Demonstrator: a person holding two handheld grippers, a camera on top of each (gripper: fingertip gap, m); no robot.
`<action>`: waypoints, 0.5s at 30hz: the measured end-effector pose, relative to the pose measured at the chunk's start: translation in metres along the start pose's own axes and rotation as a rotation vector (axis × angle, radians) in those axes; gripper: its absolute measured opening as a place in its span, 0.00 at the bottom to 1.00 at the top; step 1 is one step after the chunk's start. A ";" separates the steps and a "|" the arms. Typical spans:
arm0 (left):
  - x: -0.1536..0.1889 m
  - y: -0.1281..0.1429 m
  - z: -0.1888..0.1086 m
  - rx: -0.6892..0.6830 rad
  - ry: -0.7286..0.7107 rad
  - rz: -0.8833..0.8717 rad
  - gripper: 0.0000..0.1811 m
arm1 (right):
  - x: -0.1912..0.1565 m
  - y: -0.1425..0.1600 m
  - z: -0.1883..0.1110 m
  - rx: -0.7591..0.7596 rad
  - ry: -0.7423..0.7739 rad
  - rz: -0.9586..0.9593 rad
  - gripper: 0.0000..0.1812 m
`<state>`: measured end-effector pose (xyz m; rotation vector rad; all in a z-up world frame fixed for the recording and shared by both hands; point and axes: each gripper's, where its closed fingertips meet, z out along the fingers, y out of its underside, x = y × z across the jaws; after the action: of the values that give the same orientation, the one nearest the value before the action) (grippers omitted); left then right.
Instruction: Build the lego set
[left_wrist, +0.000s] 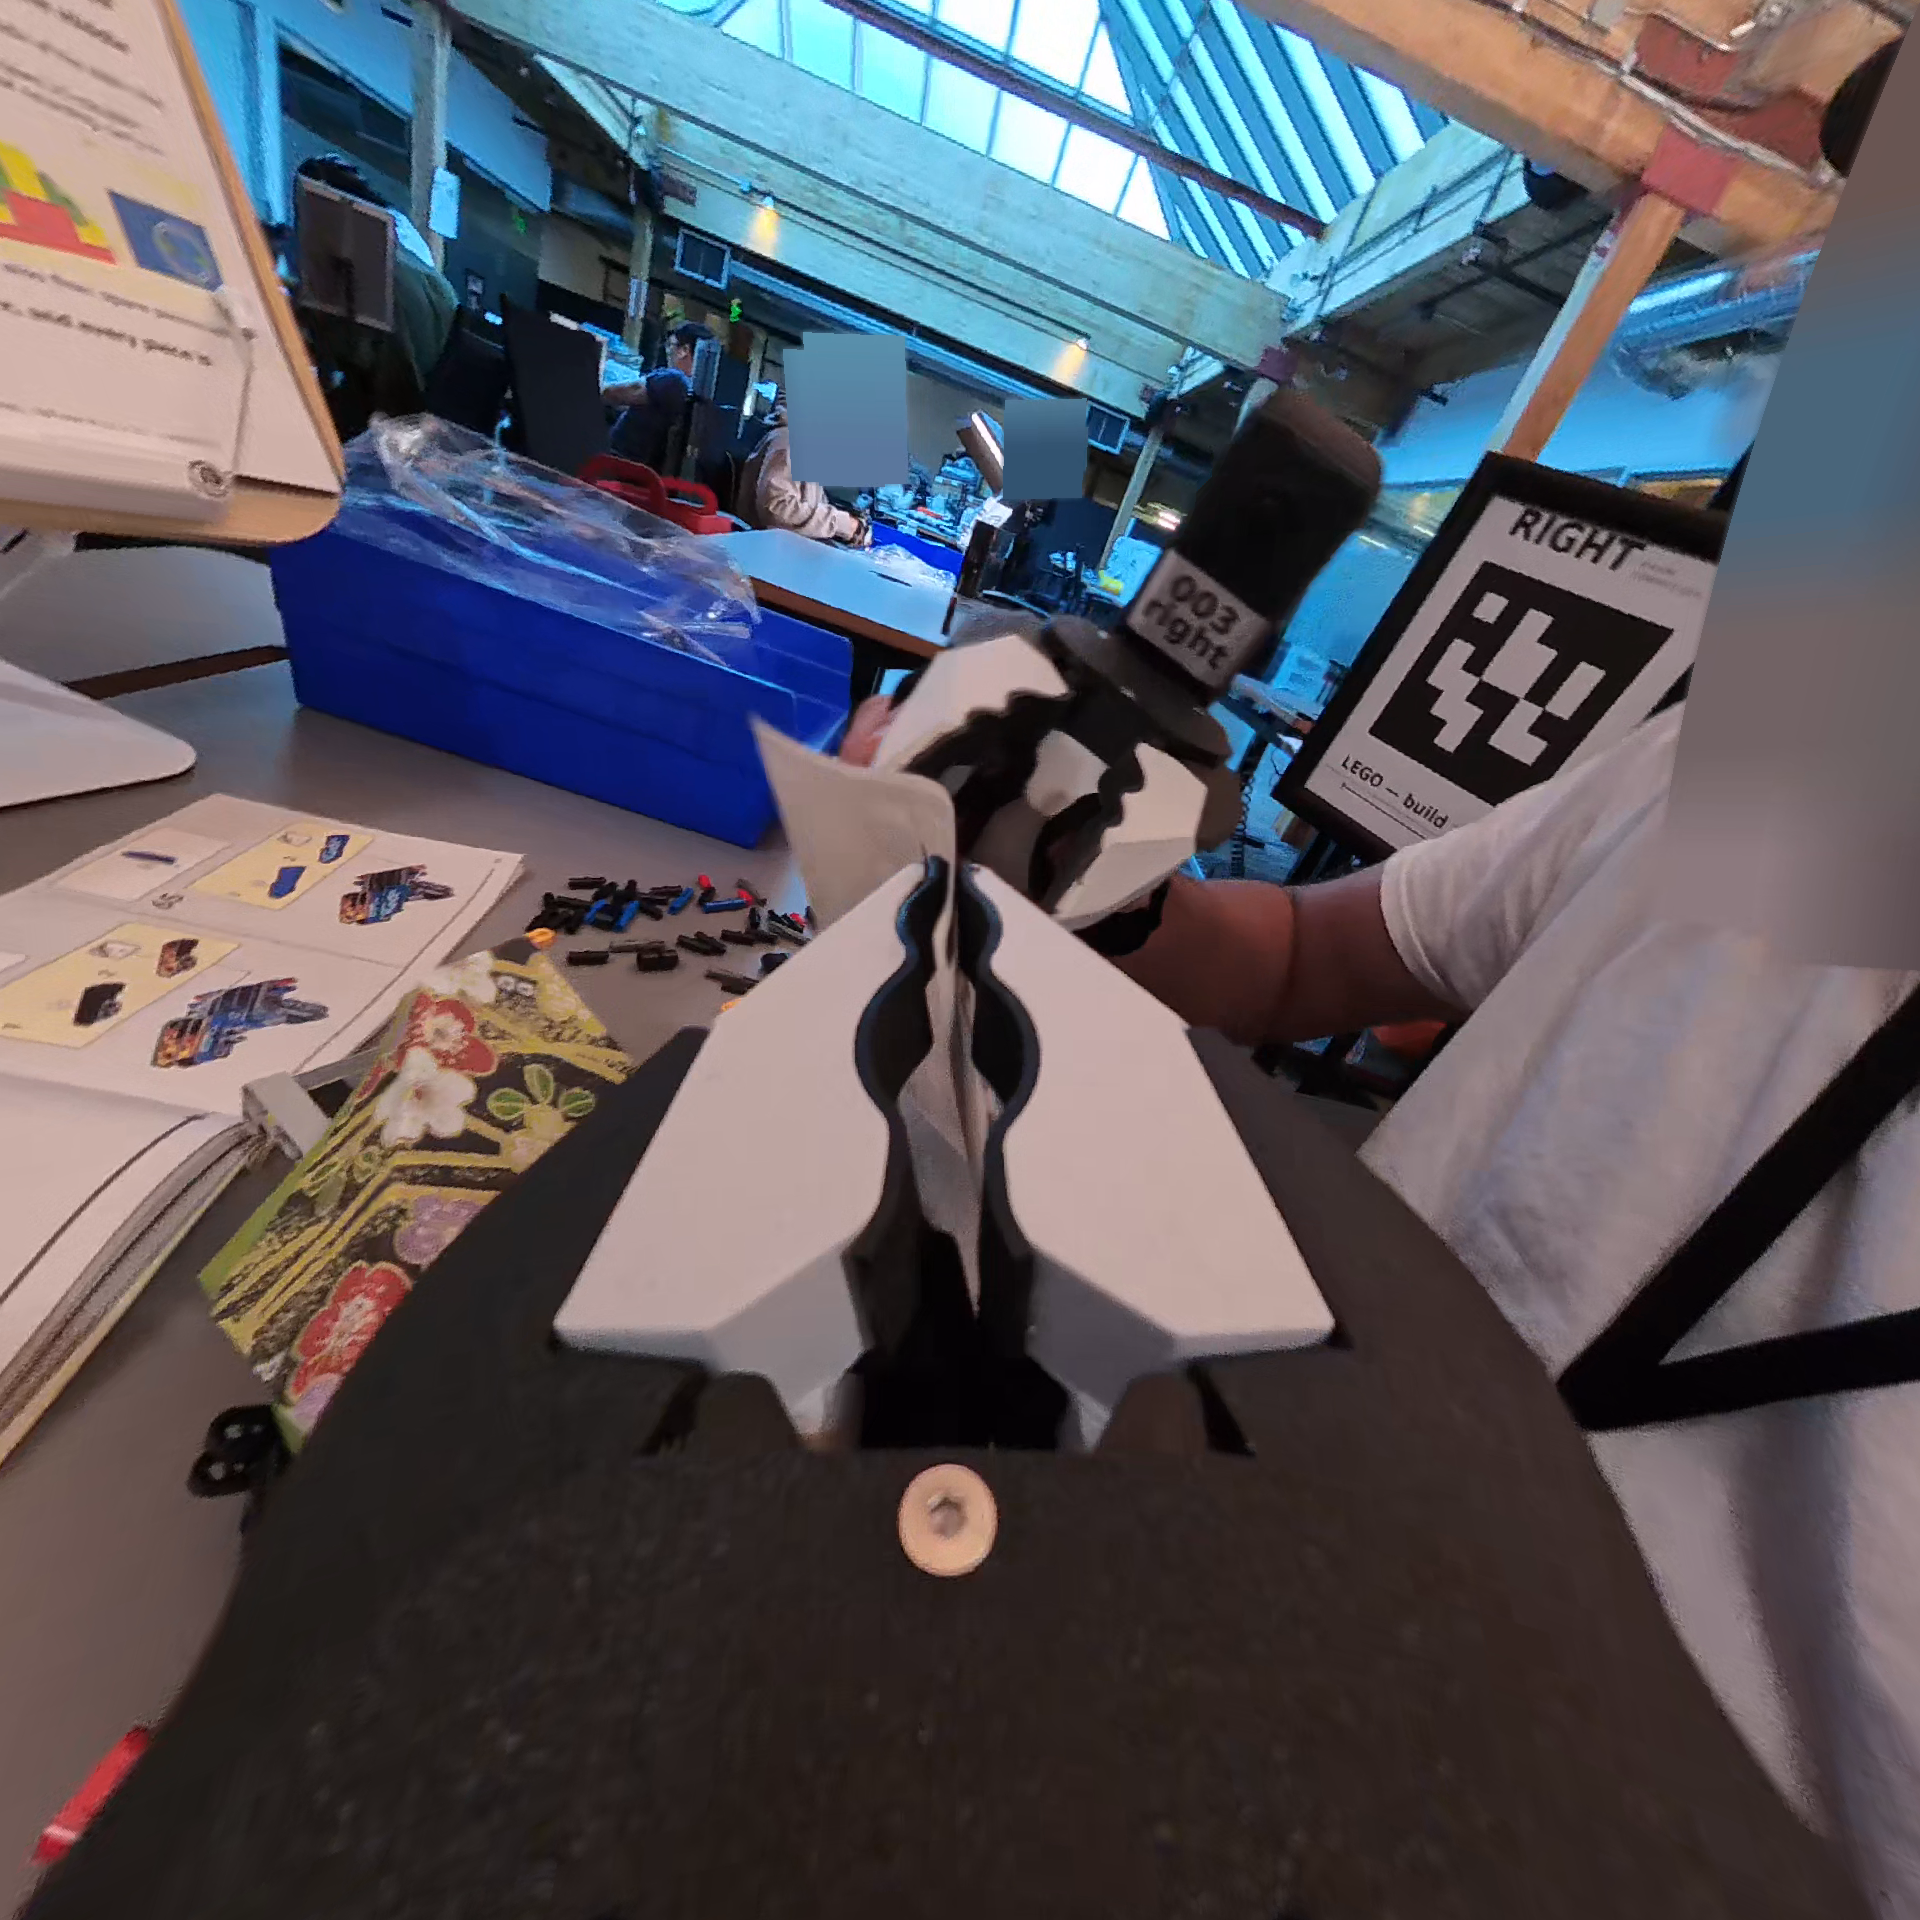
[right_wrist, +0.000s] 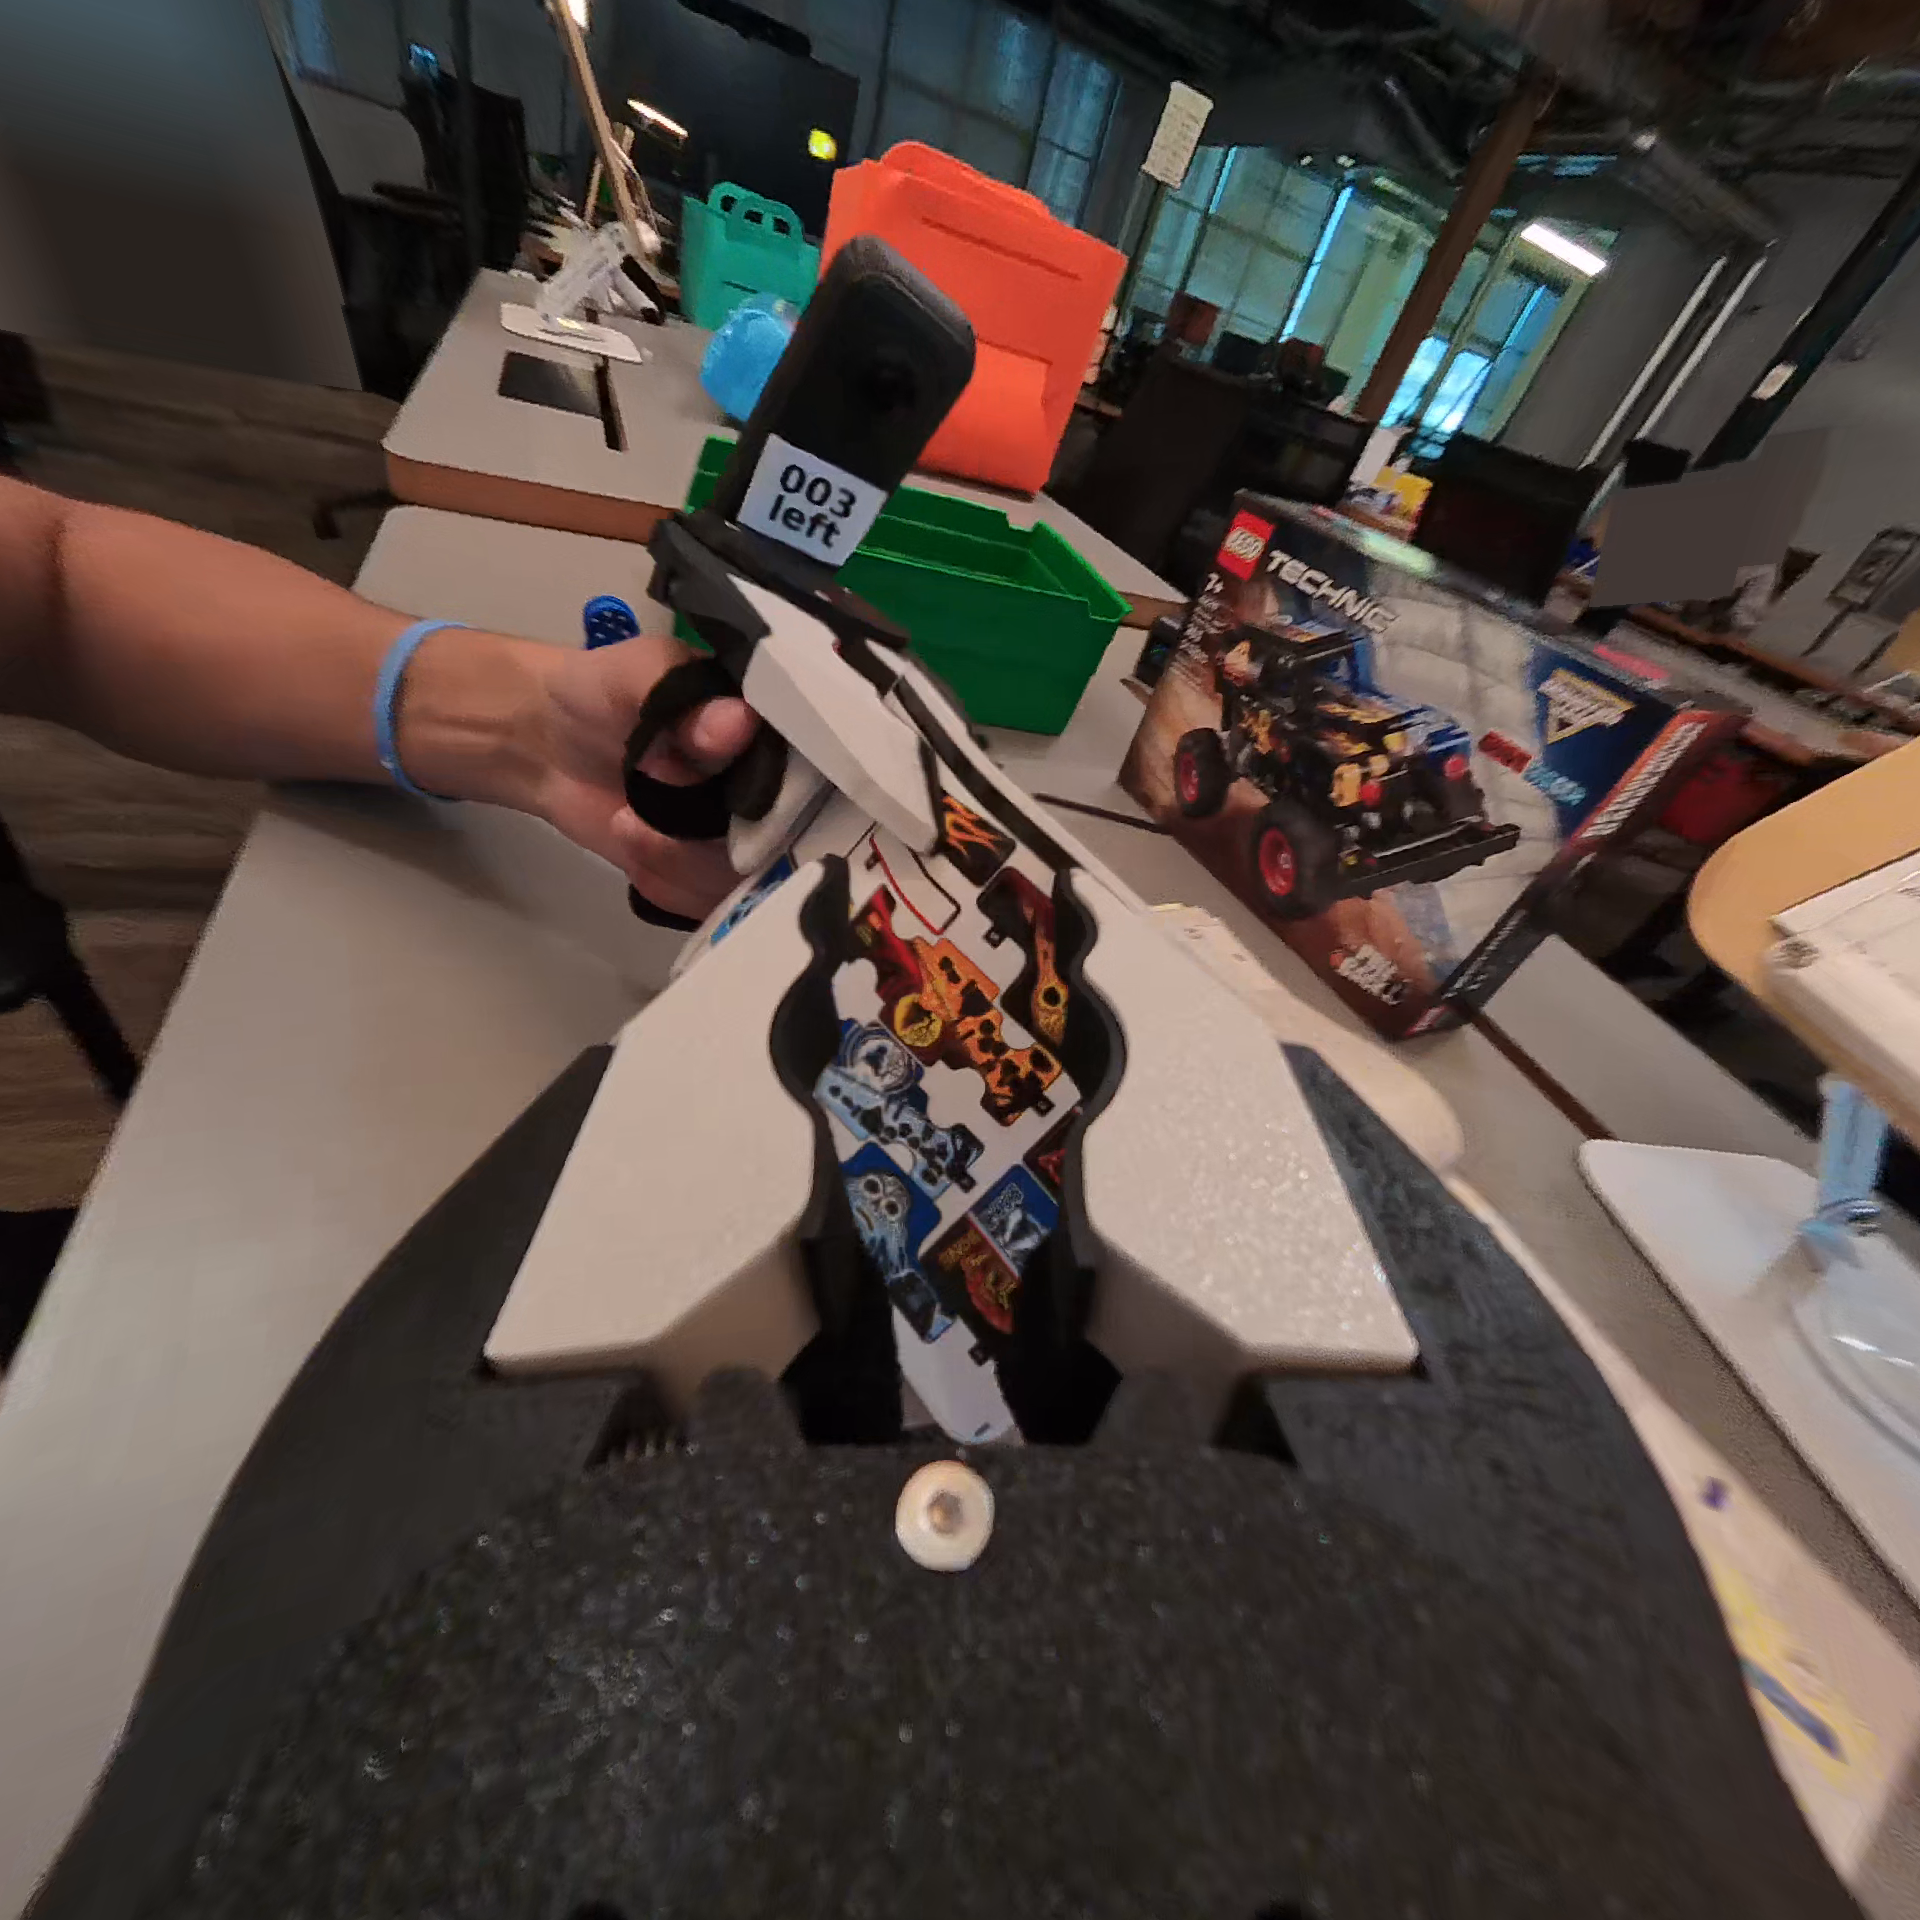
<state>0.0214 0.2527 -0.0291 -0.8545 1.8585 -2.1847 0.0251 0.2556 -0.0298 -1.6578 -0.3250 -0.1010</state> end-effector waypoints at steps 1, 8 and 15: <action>0.003 0.000 0.000 0.000 0.006 0.020 0.00 | -0.001 0.001 0.002 0.001 -0.019 0.028 0.20; 0.012 0.012 -0.002 -0.045 0.057 0.126 0.00 | -0.009 -0.004 -0.001 0.066 -0.164 0.217 0.17; 0.019 0.018 -0.002 -0.079 0.142 0.036 0.00 | 0.004 -0.003 -0.011 0.054 -0.099 0.084 0.20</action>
<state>0.0004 0.2416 -0.0401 -0.6890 2.0211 -2.2162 0.0295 0.2454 -0.0249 -1.6236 -0.3301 0.0530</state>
